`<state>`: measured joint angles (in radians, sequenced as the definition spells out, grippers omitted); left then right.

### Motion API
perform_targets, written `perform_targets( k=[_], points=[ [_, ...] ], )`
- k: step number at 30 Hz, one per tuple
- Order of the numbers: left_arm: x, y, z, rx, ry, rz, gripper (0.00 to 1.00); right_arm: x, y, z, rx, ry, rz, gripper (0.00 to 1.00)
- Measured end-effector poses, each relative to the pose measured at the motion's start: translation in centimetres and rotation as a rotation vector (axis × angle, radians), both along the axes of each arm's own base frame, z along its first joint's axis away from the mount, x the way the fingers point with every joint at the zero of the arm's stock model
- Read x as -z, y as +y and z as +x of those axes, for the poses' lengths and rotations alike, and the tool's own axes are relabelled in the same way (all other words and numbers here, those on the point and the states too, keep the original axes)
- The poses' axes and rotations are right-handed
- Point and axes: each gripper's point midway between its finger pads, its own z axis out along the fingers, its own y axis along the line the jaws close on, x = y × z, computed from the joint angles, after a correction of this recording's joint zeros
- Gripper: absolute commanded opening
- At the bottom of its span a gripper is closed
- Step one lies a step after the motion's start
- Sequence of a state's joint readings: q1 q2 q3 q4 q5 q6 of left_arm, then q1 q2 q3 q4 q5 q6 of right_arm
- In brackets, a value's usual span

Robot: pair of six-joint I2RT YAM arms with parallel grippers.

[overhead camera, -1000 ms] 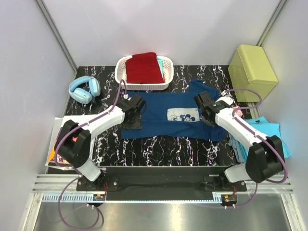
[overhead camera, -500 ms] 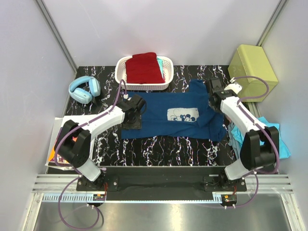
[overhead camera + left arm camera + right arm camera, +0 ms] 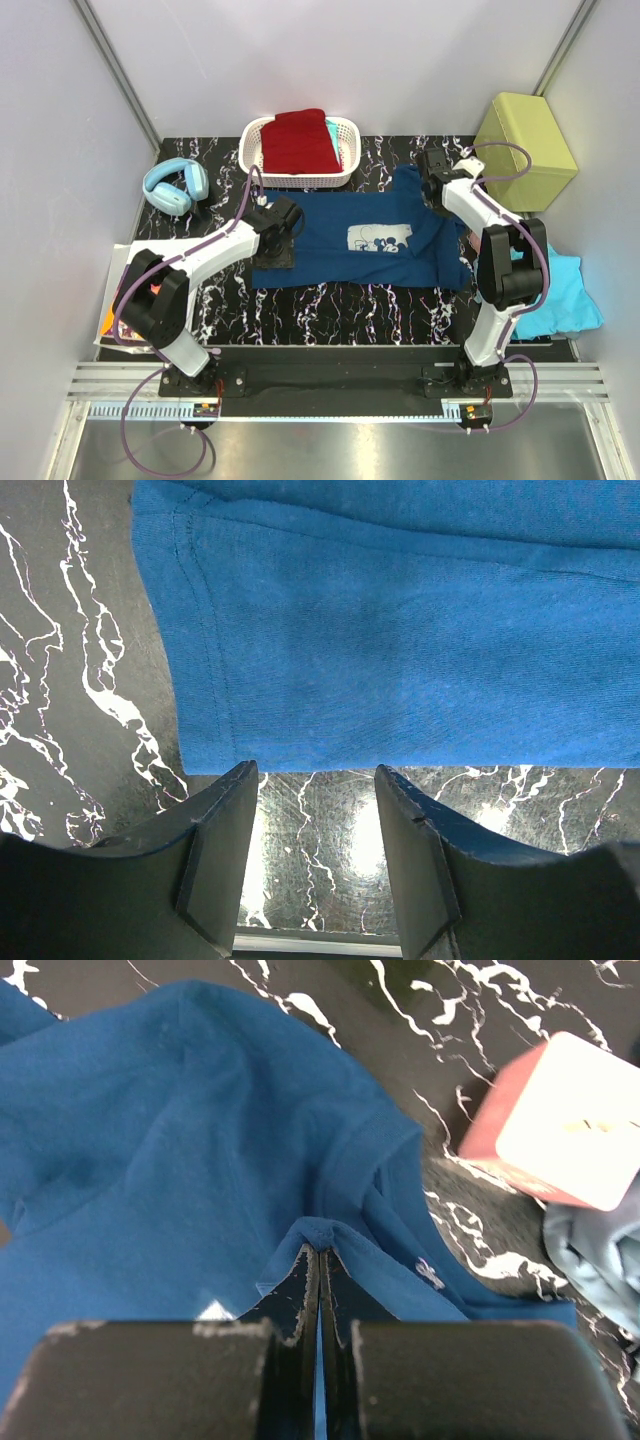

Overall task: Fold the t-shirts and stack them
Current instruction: Fold the flattened tshirt in 1/3 of the way

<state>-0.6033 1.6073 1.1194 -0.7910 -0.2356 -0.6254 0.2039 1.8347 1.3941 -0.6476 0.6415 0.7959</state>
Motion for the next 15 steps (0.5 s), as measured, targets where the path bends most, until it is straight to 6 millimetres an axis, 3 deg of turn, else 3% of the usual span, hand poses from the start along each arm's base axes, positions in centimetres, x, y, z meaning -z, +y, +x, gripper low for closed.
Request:
perform_targets(
  k=[9,15],
  points=[
    [0.2,0.0,0.0,0.0,0.005,0.004,0.55,-0.6,-1.5,3.1,0.023,-0.045,-0.01,0.0],
    [1.1,0.1,-0.2,0.0,0.03,0.021,0.55,0.9,-3.2,5.0,0.046,-0.023,-0.02,0.0]
  ],
)
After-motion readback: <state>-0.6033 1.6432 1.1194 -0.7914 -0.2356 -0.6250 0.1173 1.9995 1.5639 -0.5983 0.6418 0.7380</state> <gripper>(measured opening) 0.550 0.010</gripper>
